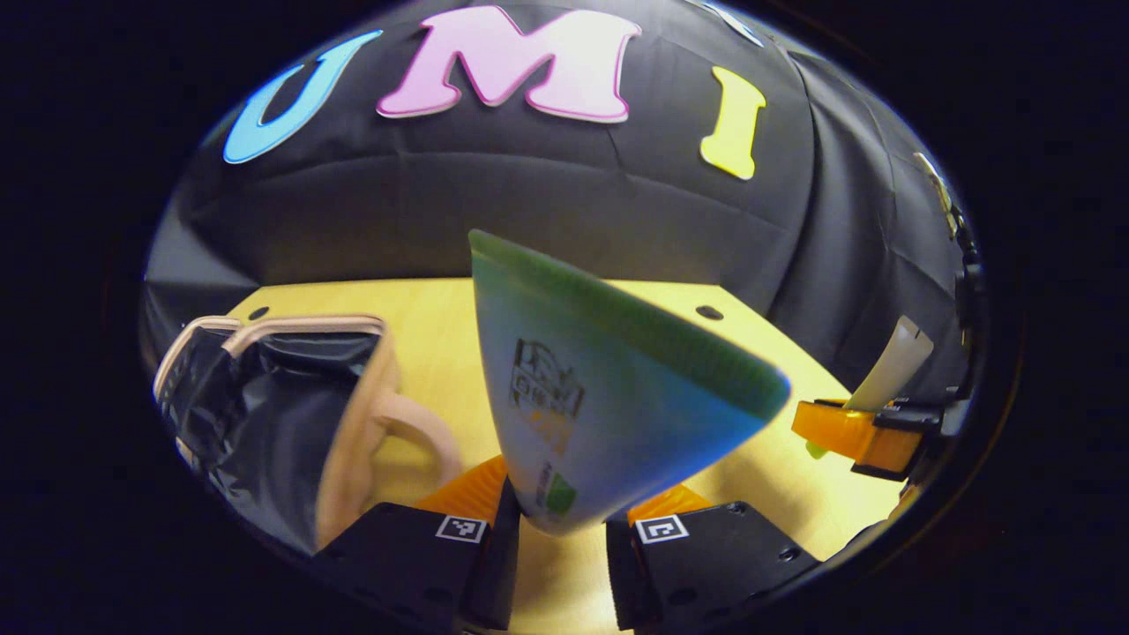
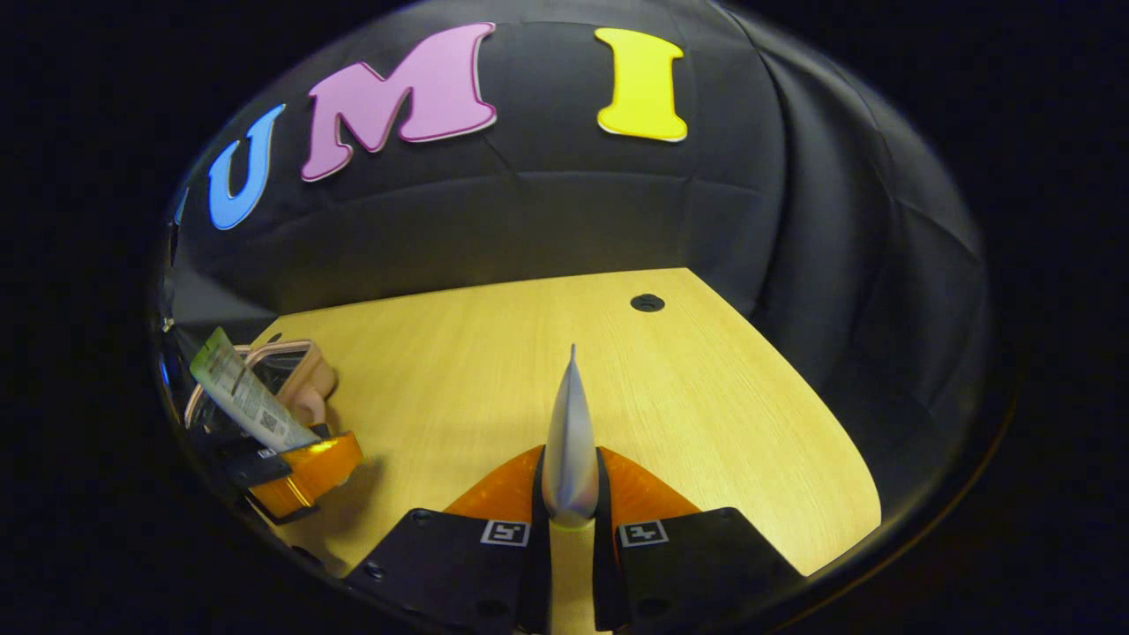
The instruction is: First open the suitcase, pack the skin care products into it, and then close the suitcase.
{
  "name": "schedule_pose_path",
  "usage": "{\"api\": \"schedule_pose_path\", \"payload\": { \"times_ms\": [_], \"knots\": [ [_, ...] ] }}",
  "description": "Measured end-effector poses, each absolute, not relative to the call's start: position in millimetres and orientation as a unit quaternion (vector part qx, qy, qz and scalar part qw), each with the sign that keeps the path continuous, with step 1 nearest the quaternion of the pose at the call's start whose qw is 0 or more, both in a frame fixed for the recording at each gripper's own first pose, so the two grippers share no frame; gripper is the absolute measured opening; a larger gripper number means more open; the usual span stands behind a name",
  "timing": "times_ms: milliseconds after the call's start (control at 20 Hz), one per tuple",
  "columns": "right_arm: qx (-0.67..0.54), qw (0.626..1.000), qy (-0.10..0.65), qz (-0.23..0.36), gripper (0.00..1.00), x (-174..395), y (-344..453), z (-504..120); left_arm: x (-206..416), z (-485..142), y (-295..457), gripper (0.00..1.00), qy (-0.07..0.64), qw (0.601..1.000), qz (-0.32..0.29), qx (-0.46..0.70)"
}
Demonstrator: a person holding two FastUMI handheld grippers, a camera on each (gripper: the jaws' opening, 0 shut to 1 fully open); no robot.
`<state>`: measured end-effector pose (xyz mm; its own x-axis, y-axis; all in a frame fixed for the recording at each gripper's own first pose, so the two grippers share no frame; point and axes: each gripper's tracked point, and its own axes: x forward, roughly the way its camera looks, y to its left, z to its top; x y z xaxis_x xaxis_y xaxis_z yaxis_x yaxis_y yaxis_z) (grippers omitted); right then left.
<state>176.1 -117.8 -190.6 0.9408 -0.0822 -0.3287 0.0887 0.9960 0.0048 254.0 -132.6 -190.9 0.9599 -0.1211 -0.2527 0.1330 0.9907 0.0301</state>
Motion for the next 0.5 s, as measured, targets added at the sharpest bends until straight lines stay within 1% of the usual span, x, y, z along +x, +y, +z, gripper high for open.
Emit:
{"api": "schedule_pose_path", "payload": {
  "times_ms": [100, 150, 200, 300, 350, 400, 500],
  "knots": [
    [-0.001, 0.985, 0.170, -0.014, 0.21, 158, -92, -175, 225, -165, -98, 0.47, 0.126, 0.990, -0.050, 0.024],
    [-0.004, 0.985, 0.172, 0.001, 0.22, 149, -77, -167, 212, -152, -77, 0.43, 0.126, 0.991, -0.041, 0.026],
    [-0.009, 0.985, 0.171, 0.017, 0.22, 141, -62, -158, 200, -140, -54, 0.47, 0.125, 0.991, -0.027, 0.026],
    [-0.018, 0.985, 0.168, 0.047, 0.21, 130, -29, -143, 187, -129, -5, 0.47, 0.138, 0.990, -0.003, 0.017],
    [-0.015, 0.984, 0.168, 0.062, 0.22, 126, -13, -136, 184, -130, 21, 0.50, 0.156, 0.988, 0.010, 0.010],
    [-0.007, 0.982, 0.169, 0.077, 0.21, 123, 3, -131, 181, -137, 43, 0.47, 0.181, 0.983, 0.017, 0.003],
    [0.002, 0.979, 0.169, 0.115, 0.21, 122, 38, -123, 184, -154, 77, 0.47, 0.231, 0.973, 0.023, -0.007]
  ]
}}
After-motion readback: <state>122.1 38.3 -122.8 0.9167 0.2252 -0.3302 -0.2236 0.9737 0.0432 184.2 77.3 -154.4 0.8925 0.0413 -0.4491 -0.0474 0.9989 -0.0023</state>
